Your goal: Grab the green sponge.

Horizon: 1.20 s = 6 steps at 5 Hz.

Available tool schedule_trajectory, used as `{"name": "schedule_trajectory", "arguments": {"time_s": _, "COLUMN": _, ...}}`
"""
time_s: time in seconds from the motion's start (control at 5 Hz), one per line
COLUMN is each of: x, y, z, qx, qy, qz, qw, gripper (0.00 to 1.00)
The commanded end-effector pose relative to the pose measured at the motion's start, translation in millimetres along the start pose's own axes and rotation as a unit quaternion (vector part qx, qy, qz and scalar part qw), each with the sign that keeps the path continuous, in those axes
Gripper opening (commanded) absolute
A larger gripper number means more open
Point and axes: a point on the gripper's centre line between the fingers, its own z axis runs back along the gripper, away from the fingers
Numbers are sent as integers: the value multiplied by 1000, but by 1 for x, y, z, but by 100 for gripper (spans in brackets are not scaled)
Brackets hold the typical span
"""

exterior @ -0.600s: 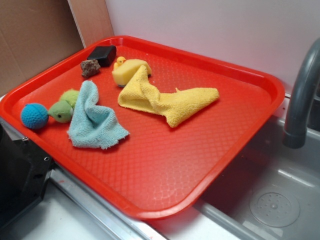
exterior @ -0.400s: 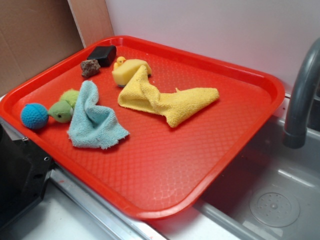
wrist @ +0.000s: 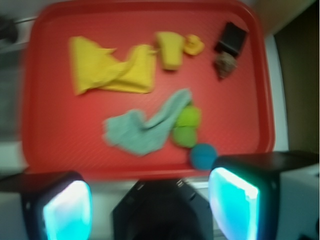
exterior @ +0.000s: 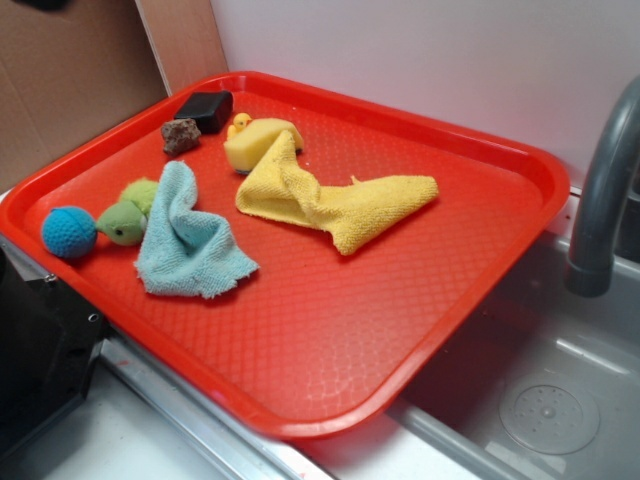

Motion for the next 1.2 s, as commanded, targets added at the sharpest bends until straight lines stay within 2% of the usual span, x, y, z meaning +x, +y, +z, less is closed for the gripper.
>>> {"name": "schedule_trajectory", "arguments": {"time_s": 0.0, "x": 64, "y": 13, "z": -43, "qx": 0, "qy": -59, "qz": 47, "qw": 997, "gripper": 100}}
{"name": "schedule_trajectory", "arguments": {"time_s": 0.2, "x": 97, "y": -4, "z": -84, "qx": 11, "qy": -83, "qz": 10, "qw": 996, "gripper": 100}}
{"name": "schedule_trajectory", "arguments": {"time_s": 0.4, "x": 104, "y": 4, "z": -106, "qx": -11, "qy": -91, "qz": 2, "qw": 996, "gripper": 100}}
{"name": "schedule_trajectory", "arguments": {"time_s": 0.6, "x": 113, "y": 10, "z": -129, "qx": -22, "qy": -86, "qz": 1, "qw": 996, "gripper": 100}}
{"name": "schedule_trajectory", "arguments": {"time_s": 0.8, "x": 114, "y": 18, "z": -137, "qx": -21, "qy": -80, "qz": -1, "qw": 997, "gripper": 100}}
{"name": "schedule_trajectory", "arguments": {"time_s": 1.0, "x": 124, "y": 13, "z": -148, "qx": -25, "qy": -76, "qz": -12, "qw": 997, "gripper": 100}}
